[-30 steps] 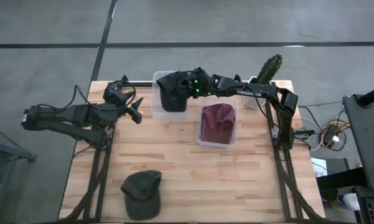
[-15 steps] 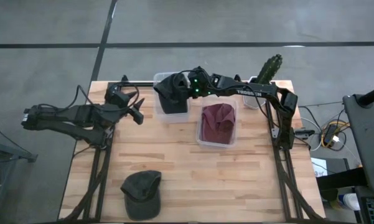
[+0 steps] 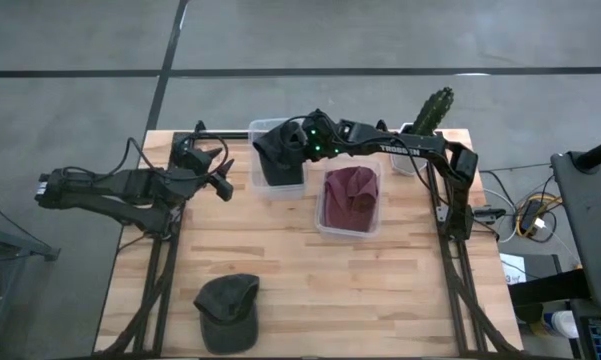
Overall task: Pick & Place hat
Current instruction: Put the right black cap into the left transparent bin
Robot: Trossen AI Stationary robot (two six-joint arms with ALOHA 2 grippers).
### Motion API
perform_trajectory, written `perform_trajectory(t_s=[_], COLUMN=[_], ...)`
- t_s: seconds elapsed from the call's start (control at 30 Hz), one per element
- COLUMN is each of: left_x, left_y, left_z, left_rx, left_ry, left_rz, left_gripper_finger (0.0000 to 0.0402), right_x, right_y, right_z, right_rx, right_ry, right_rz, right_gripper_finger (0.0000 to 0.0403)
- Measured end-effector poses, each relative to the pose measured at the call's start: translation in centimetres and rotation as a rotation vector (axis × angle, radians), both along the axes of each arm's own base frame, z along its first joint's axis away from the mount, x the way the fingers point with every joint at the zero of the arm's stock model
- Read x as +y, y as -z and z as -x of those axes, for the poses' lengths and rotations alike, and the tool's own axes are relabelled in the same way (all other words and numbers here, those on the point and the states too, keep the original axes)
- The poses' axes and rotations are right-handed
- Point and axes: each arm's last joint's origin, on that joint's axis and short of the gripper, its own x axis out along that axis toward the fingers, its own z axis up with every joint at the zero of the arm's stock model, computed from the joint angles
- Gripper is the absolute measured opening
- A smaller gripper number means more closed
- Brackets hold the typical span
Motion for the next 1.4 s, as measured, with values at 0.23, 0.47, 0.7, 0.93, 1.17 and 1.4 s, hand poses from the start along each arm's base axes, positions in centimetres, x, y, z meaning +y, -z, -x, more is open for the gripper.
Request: perform_trajectory(t_s=[0.23,0.47,0.7,0.93,1.17,1.4], left_x=[0.0,0.0,0.0,0.0,0.0,0.0], left_y=[0.0,0.0,0.0,0.0,0.0,0.0], left_z=[0.0,0.0,0.0,0.0,0.0,0.0], left_rx=[0.000,0.001,0.011,0.011,0.012,0.012], left_ry=[0.000,0.002,0.006,0.005,0.006,0.010], left_rz=[0.000,-0.003,-0.013,-0.013,-0.013,-0.011], left_gripper_finger=[0.0199,0.0199,0.0199,0.0199,0.0199,0.0199], right_x=[0.4,0.4,0.5,1.2,1.2,0.9], right_y=[-1.3,-3.7,-4.4,-4.4,-3.4,-3.0], right_z=[0.0,0.2,0.4,0.2,-0.3,-2.8], right_rx=[0.042,0.070,0.097,0.087,0.101,0.139], right_ry=[-0.024,-0.023,-0.022,-0.022,-0.017,-0.081], right_rz=[0.001,0.027,0.016,-0.005,-0.061,-0.068], right_gripper_finger=[0.0118,0.0116,0.0116,0.0116,0.0116,0.0116])
